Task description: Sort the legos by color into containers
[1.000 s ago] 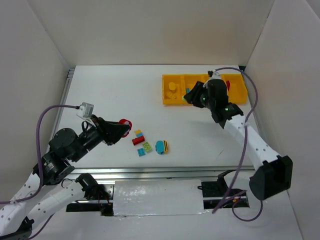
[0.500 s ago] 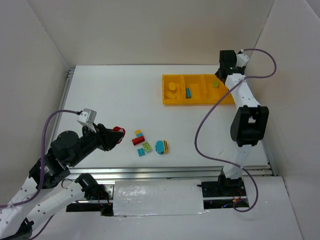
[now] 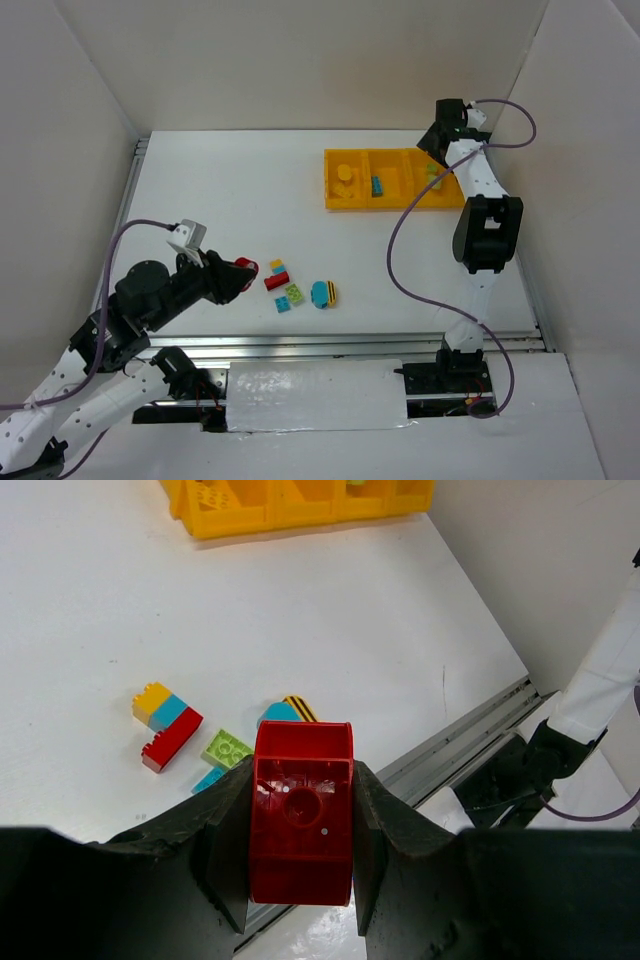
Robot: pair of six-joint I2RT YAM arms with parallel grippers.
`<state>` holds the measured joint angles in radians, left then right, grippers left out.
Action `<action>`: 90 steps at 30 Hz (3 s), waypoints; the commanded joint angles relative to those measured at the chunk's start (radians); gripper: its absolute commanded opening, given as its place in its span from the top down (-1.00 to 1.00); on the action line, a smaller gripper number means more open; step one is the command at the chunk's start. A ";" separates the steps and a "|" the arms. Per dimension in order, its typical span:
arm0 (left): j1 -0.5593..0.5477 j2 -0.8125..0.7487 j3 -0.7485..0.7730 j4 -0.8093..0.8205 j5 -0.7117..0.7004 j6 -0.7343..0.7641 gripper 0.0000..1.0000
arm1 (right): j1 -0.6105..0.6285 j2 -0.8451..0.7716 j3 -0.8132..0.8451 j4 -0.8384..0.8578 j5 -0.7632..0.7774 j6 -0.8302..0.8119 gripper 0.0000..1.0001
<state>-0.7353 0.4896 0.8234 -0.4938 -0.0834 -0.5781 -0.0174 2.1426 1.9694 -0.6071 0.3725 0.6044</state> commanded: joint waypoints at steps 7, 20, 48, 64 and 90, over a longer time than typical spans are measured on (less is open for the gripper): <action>0.001 0.053 -0.013 0.165 0.019 -0.072 1.00 | 0.005 -0.183 -0.055 -0.001 -0.160 -0.020 -0.89; 0.013 0.149 -0.021 0.592 0.424 -0.195 1.00 | 0.490 -1.209 -1.190 0.949 -1.225 0.135 -0.89; 0.016 0.141 -0.125 0.902 0.513 -0.404 1.00 | 0.942 -1.227 -1.199 1.073 -0.926 0.170 -0.59; 0.014 0.125 -0.162 0.920 0.465 -0.440 1.00 | 0.994 -1.106 -1.144 1.204 -0.868 0.202 -0.25; 0.014 0.073 -0.129 0.755 0.354 -0.361 -0.99 | 0.995 -1.087 -1.181 1.235 -0.877 0.198 1.00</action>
<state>-0.7223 0.5892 0.6483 0.3126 0.3298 -0.9897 0.9691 1.0630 0.7780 0.6075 -0.5117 0.8352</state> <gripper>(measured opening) 0.992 0.441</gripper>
